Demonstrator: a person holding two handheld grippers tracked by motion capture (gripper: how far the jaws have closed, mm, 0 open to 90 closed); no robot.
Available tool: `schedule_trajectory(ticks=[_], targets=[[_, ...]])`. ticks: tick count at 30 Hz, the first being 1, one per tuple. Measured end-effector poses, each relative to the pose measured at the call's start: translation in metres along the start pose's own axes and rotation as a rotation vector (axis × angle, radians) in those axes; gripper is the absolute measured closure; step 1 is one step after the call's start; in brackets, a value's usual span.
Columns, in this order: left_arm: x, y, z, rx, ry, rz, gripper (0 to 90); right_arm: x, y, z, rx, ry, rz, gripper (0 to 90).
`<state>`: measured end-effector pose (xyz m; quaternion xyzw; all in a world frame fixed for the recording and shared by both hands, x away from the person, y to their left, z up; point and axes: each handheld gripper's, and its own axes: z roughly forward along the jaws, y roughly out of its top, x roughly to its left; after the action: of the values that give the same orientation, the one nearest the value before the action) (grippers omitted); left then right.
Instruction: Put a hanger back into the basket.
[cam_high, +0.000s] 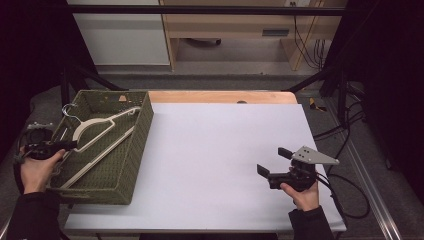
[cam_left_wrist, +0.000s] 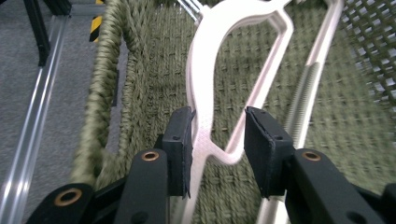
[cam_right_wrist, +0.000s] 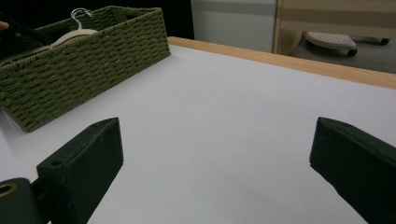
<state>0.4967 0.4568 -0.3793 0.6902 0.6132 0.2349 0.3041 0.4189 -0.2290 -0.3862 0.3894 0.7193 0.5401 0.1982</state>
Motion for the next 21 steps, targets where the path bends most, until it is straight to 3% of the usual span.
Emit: schedule_trajectory(ticks=[4,5,7,13,19,20,21], targets=[[-0.010,0.000,-0.017,-0.085,-0.053,0.026,56.5,0.000,0.001,-0.002,-0.006,-0.002,0.000,3.3],[-0.020,-0.001,-0.026,-0.139,-0.089,0.052,53.2,-0.001,0.001,-0.003,-0.011,-0.004,0.000,3.2],[-0.033,-0.001,-0.035,-0.201,-0.129,0.076,48.7,-0.001,0.001,-0.004,-0.014,-0.002,-0.003,3.2],[-0.072,-0.005,-0.055,-0.350,-0.259,0.151,35.3,-0.002,0.002,-0.006,-0.027,-0.005,-0.013,2.8],[-0.111,-0.011,-0.062,-0.433,-0.376,0.199,19.5,-0.002,0.002,-0.009,-0.031,0.002,-0.020,2.5],[-0.111,-0.011,-0.062,-0.433,-0.376,0.199,16.4,-0.002,0.002,-0.009,-0.033,-0.002,-0.020,2.4],[-0.123,-0.014,-0.062,-0.441,-0.414,0.216,14.1,-0.002,0.002,-0.009,-0.034,0.001,-0.020,2.4]])
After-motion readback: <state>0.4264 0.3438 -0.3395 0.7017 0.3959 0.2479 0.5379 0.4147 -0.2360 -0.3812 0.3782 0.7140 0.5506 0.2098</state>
